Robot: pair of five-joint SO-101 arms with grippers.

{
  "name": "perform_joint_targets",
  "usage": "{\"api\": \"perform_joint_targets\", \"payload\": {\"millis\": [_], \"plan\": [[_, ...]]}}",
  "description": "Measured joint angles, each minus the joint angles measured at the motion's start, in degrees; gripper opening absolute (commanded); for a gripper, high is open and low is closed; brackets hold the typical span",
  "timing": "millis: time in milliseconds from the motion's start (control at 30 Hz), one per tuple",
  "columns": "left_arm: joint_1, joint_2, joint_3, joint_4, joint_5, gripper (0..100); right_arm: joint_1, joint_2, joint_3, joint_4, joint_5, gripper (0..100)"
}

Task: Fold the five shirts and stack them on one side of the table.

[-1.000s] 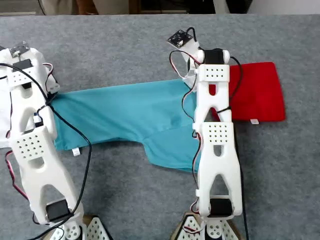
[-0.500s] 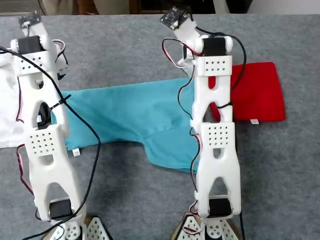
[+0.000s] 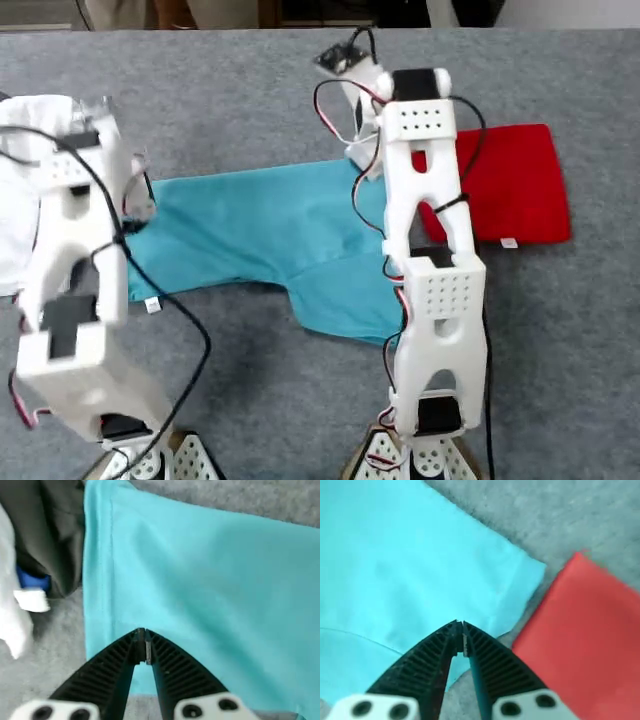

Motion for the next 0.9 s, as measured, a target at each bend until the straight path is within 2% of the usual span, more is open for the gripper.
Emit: {"api": "perform_joint_targets", "payload": {"millis": [67, 133, 300, 433, 600, 900], "plan": [[0.0, -1.1, 8.1, -5.2, 0.0, 2, 0.1, 0.0, 5.2, -3.6, -0.1, 0.2], [0.0, -1.1, 10.9, -6.9, 0.0, 2, 0.0, 0.0, 10.1, -7.6, -0.1, 0.2], [-2.7, 3.1, 9.8, -7.4, -0.1, 2, 2.5, 0.0, 21.3, -17.6, -0.2, 0.2], [-5.4, 8.7, 3.7, -3.5, -0.7, 2, 4.6, -0.9, 26.4, -22.0, 0.1, 0.2], [-5.7, 14.5, -3.3, 1.1, -3.1, 2, 4.6, -1.8, 26.5, -21.8, 0.6, 0.2], [-6.5, 14.9, -11.7, 9.1, -3.7, 2, 3.9, -8.3, 17.1, -9.5, 0.8, 0.2]]}}
